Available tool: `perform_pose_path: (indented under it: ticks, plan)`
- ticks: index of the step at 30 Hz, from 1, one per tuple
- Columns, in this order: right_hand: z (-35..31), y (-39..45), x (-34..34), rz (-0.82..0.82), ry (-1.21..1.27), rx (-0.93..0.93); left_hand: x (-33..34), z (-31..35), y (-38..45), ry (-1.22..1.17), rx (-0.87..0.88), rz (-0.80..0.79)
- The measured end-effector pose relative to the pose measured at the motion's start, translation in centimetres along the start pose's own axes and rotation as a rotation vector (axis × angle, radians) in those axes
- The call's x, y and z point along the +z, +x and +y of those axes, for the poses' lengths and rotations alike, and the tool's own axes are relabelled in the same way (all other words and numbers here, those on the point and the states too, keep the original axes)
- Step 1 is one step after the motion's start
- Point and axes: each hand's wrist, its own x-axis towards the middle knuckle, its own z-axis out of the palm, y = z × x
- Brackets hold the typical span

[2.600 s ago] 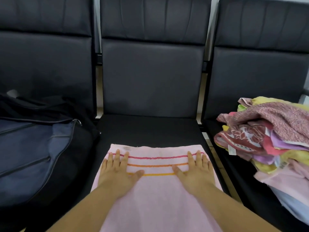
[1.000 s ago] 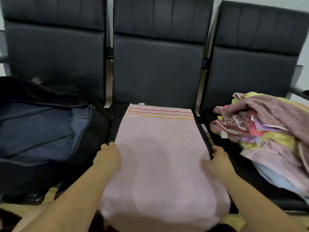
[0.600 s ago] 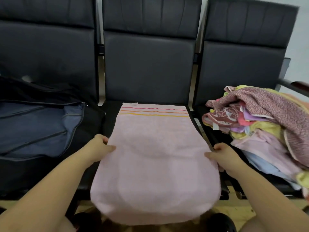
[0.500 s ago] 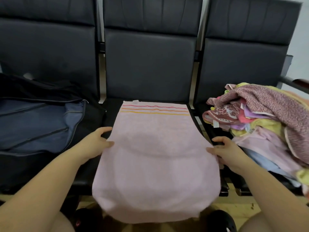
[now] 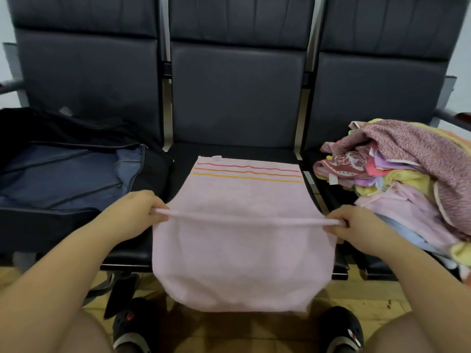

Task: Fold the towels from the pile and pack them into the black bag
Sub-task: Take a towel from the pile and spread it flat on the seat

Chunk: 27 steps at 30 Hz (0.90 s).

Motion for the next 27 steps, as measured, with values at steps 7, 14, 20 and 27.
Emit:
perform_pose_path:
  ticks: [7,14,20,27]
  plan:
    - [0.2,-1.6,-2.8,0.096,0.437,0.062,-2.2,-0.4,-1.6,-0.455,-0.012,0.201]
    - [-1.2,-2.6,-4.7,0.063,1.139,-0.021,-4.5,0.3,-3.4,-1.28,0.134,0.0]
    - [-2.7,-0.6,-4.7,0.204,1.1,-0.049,-4.4,0.2,-2.0,-1.178,0.0,0.221]
    - [-2.3,4.5,-4.7,0.369,0.372,0.086,-2.9,0.6,3.0,-0.474,-0.295,0.414]
